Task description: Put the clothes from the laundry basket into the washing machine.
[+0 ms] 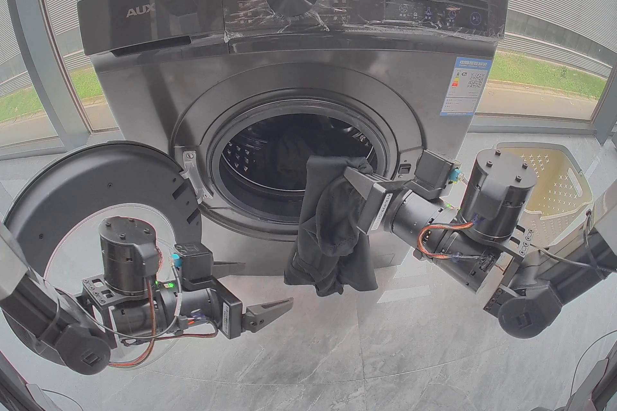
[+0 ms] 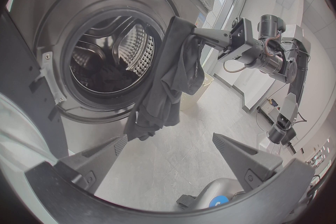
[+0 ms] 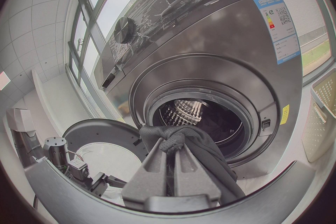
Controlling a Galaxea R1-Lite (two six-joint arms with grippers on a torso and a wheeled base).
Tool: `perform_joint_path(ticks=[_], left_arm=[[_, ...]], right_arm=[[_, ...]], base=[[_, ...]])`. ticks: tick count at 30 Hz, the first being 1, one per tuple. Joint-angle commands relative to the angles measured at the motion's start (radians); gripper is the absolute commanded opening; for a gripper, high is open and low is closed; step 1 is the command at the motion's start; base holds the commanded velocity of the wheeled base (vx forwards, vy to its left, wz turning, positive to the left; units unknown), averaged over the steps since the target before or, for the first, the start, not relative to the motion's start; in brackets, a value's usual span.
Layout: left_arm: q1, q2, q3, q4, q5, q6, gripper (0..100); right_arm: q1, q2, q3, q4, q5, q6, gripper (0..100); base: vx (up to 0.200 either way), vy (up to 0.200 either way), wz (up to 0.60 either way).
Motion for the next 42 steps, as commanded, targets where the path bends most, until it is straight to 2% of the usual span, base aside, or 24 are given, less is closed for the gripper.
perform_joint_path(ticks=[1,13,21,30,31,37,39,42], left_arm=[[-0.021,0.080,-0.041,-0.002,0.003,-0.013,100],[-0.023,0.208,-0.147,-0.007,0.013,-0.015,100],[-0.013,0.318,-0.209,-0.078,0.018,-0.015,100],[-0.023,0.370,-0.272,-0.105,0.024,-0.015,100],[-0.023,0.380,-0.275,-0.113,0.029,-0.012,0],[-0.024,0.410,-0.291,-0.144,0.035,-0.012,0],[-0.024,0.433,-0.303,-0.170,0.059,-0.012,0],[-0.024,0.436,-0.301,-0.213,0.067,-0.013,0]], right_arm=[[0.002,0.004,-0.001,-0.002,0.000,0.000,0],[0.024,-0.005,0.006,-0.003,-0.002,0.002,0],[0.050,-0.014,0.007,-0.003,-0.003,0.002,0],[0.059,-0.014,0.016,-0.005,-0.017,0.002,0],[0.059,-0.014,0.016,-0.005,-0.017,0.002,0],[0.059,-0.013,0.018,-0.008,-0.017,0.003,0],[0.059,-0.011,0.019,-0.025,-0.017,0.002,0],[0.058,-0.011,0.024,-0.026,-0.017,0.002,0]], base=[[0.000,0.000,0.00],[0.000,0.000,0.00],[0.000,0.000,0.00],[0.000,0.000,0.00],[0.000,0.000,0.00],[0.000,0.000,0.00],[0.000,0.000,0.00],[0.000,0.000,0.00]])
